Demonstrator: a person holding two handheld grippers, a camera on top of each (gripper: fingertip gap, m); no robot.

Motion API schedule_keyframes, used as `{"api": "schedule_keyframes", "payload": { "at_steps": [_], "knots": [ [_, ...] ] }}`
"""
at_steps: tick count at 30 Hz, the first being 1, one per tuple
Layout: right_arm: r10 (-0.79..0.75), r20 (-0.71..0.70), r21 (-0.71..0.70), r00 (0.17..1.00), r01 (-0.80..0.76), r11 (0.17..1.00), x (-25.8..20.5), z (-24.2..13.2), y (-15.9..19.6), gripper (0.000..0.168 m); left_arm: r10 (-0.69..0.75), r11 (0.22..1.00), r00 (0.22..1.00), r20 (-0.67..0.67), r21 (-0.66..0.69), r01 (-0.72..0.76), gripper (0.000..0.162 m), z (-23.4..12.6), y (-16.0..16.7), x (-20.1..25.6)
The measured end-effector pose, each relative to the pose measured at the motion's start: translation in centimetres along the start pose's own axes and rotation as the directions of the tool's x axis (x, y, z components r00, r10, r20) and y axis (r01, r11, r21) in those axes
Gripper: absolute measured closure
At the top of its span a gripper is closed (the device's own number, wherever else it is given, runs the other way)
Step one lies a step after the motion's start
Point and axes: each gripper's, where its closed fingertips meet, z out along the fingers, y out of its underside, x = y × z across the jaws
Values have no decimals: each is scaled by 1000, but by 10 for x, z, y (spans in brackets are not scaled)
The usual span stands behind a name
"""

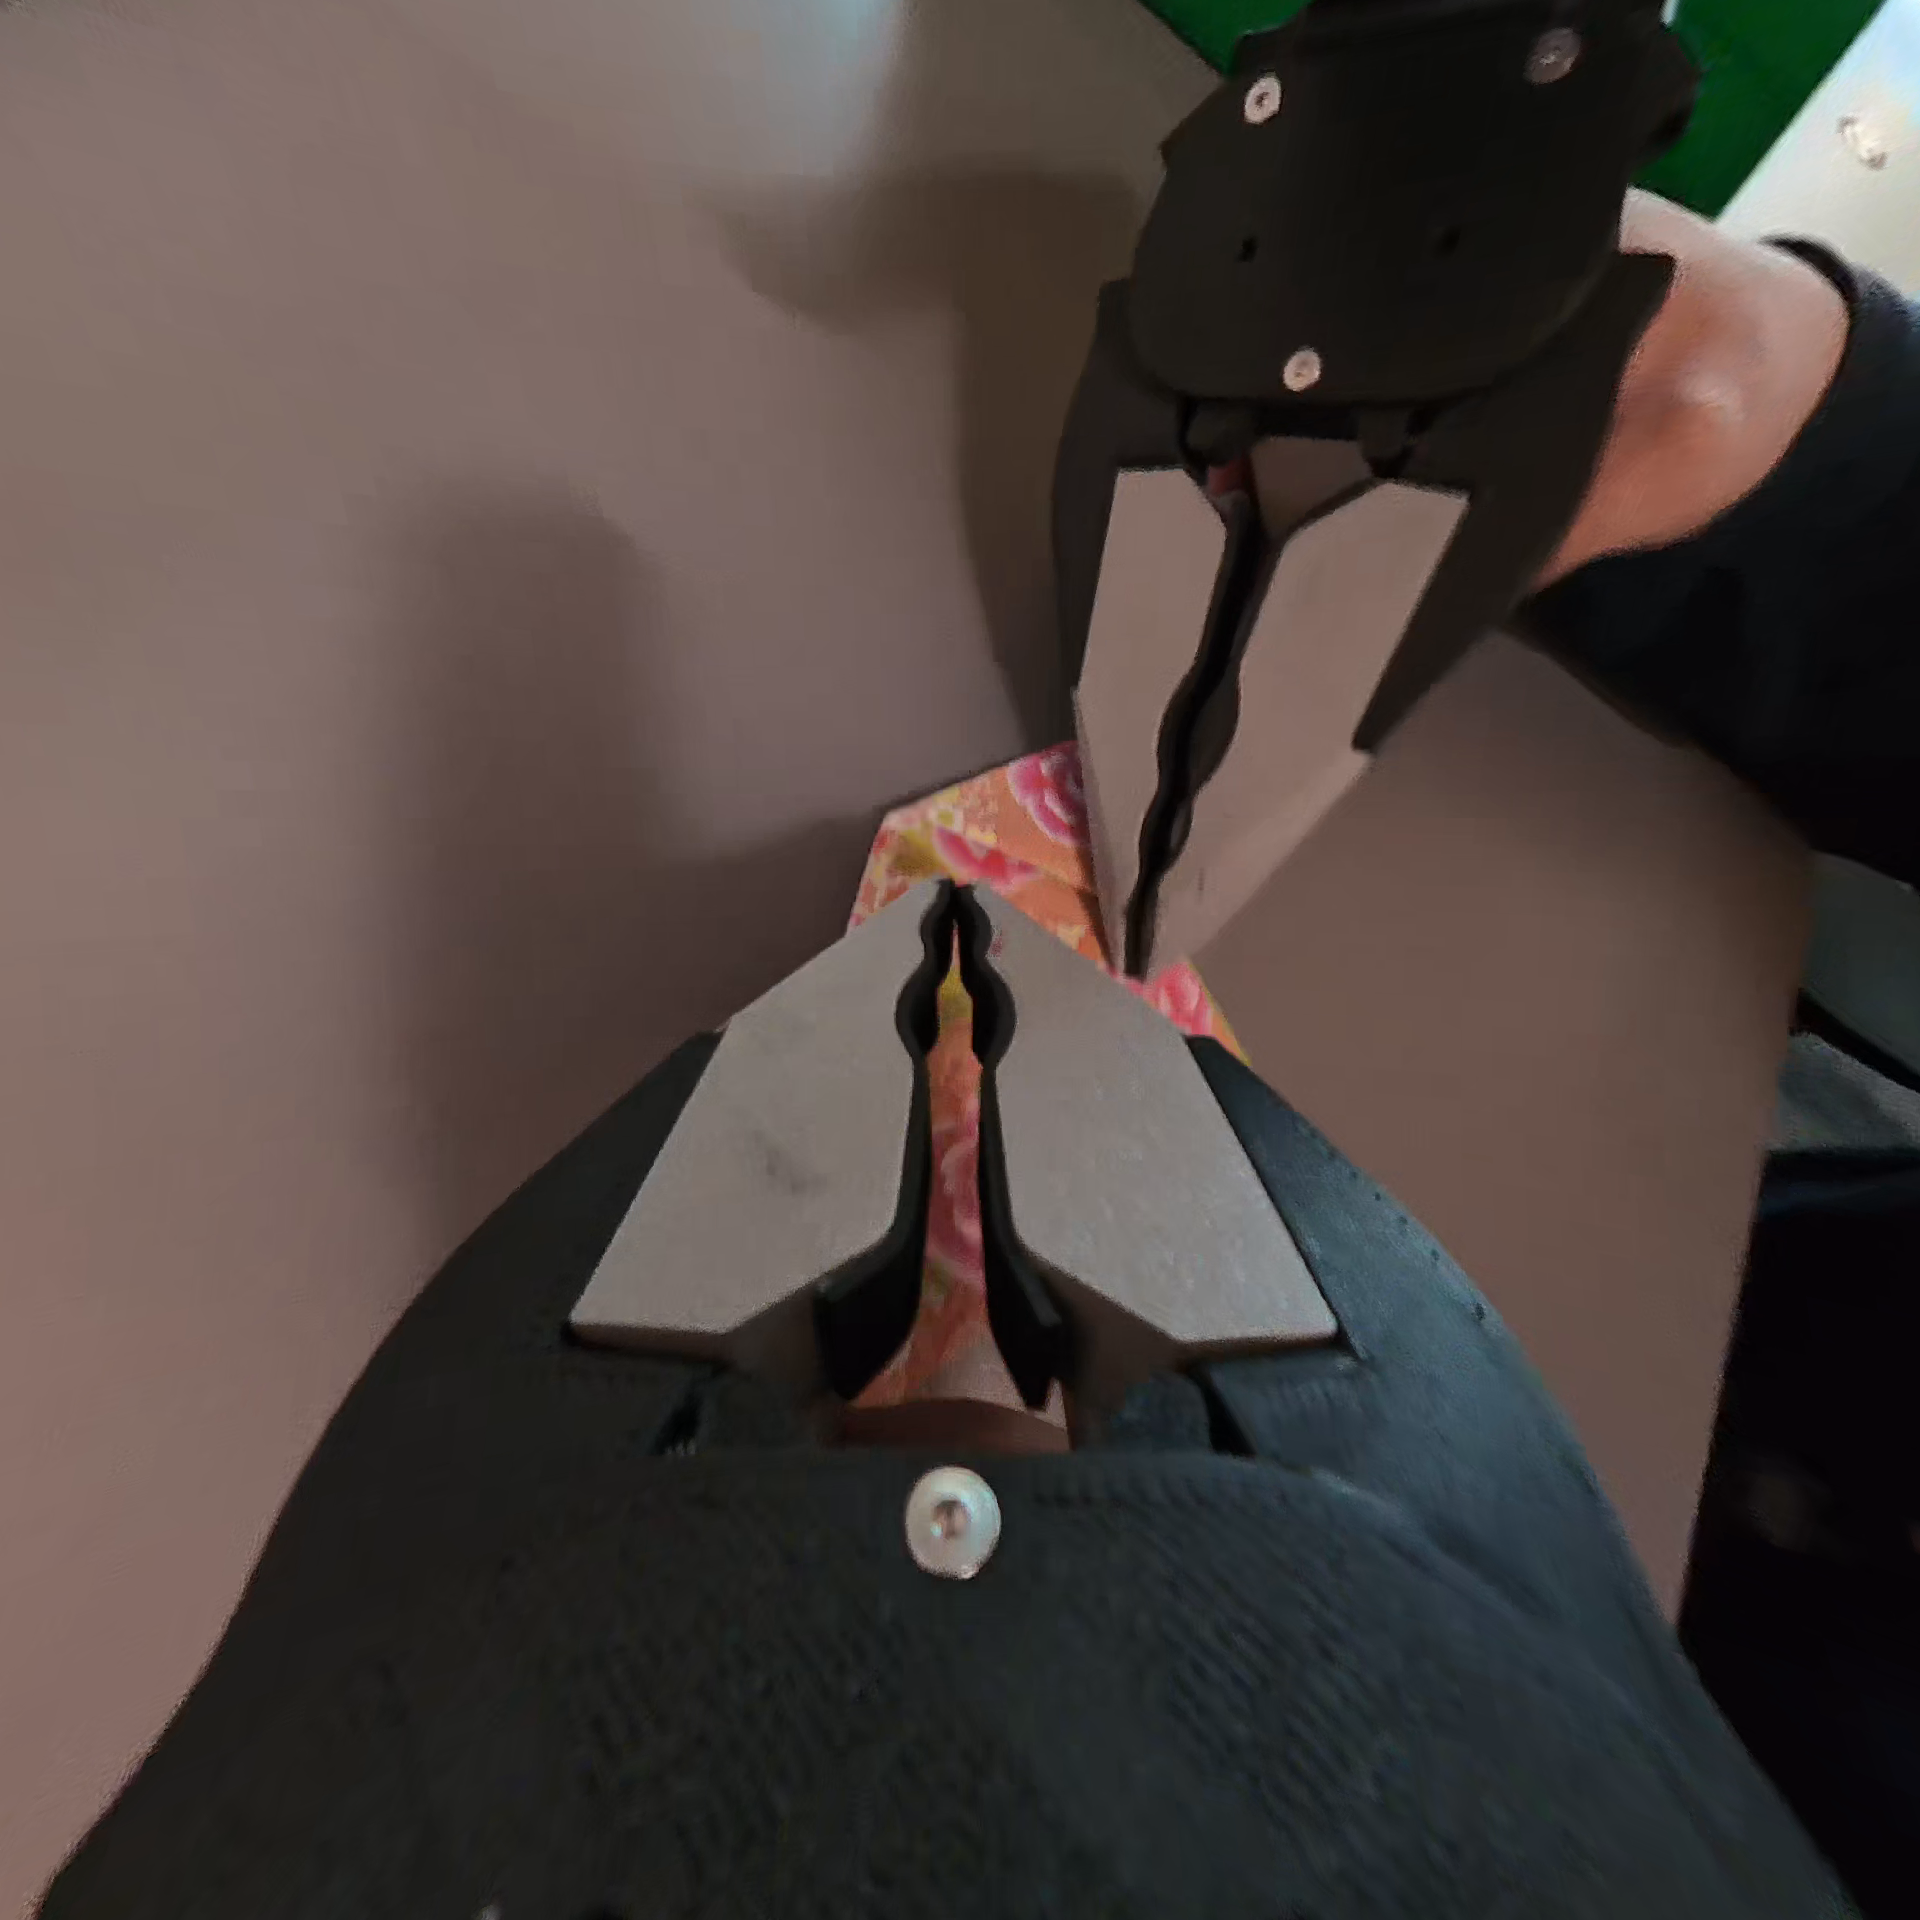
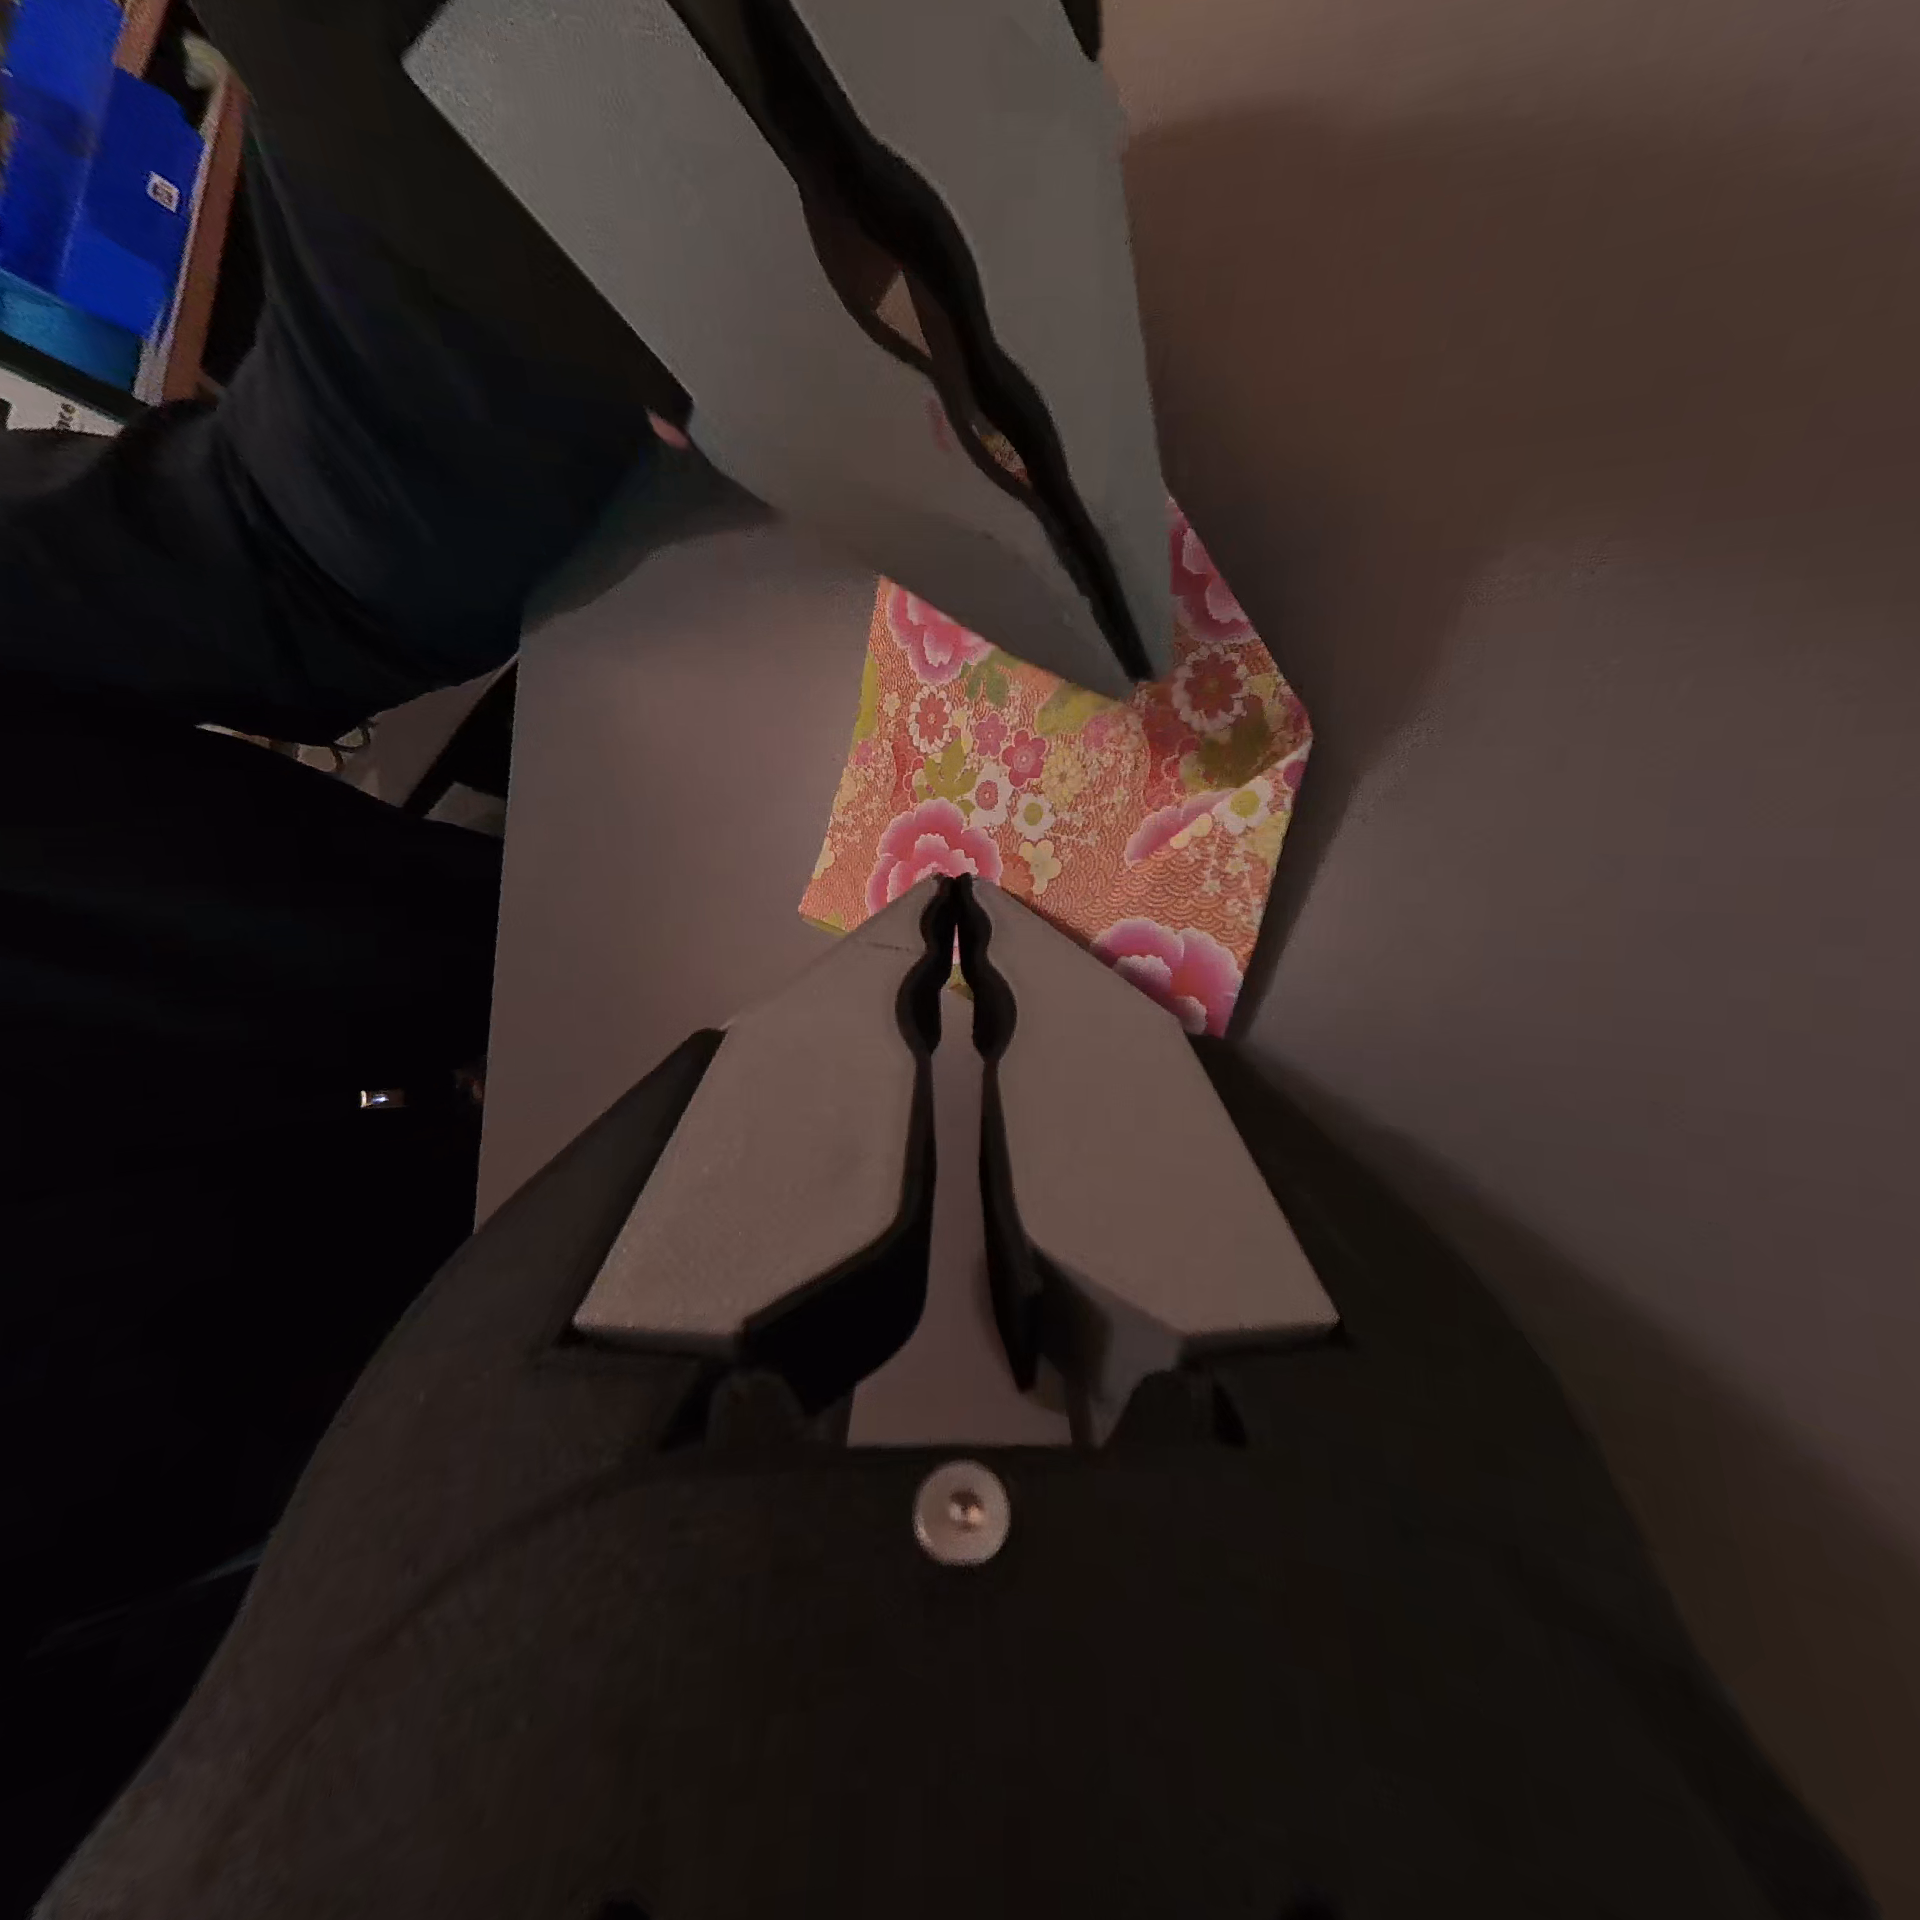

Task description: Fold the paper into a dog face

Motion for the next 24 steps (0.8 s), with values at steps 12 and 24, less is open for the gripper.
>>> {"api": "schedule_keyframes", "payload": {
  "at_steps": [12,24],
  "knots": [
    [49,-36,-35,998,-50,998,7,-27,21,168,79,984,997,14,-161,-76,162,-5,34,-2],
    [131,-35,-40,991,-133,990,8,-41,34,168,84,978,996,-19,-187,-86,162,-13,43,1]
  ]
}}
